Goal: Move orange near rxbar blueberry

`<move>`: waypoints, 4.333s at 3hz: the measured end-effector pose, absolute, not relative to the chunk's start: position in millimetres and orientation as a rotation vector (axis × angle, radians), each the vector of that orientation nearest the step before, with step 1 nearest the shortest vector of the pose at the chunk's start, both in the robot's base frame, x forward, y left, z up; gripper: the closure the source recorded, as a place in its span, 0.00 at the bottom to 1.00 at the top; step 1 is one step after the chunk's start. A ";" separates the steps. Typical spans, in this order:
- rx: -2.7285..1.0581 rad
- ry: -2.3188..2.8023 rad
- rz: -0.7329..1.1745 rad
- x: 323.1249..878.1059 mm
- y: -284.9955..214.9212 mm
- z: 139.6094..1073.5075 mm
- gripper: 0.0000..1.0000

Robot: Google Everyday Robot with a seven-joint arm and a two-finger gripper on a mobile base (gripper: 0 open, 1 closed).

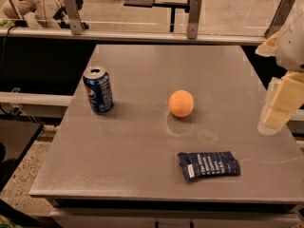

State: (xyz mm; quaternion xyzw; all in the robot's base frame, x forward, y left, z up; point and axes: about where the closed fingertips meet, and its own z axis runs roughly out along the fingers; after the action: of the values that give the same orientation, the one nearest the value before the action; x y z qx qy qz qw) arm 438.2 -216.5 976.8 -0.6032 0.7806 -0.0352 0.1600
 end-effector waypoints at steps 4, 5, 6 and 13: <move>-1.672 2.146 0.036 495.4 -164.4 944.2 0.00; -1.655 2.145 0.093 512.7 -148.8 922.7 0.00; -1.645 2.132 0.152 527.1 -131.4 905.4 0.00; -1.750 2.109 0.238 521.8 -95.5 880.8 0.87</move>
Offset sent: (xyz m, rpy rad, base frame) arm 0.0275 0.0240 -0.0054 0.1078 -0.0118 0.0132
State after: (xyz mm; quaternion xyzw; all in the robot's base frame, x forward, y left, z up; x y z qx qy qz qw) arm 521.8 -95.5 880.8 -0.6240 0.7521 0.0850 0.1943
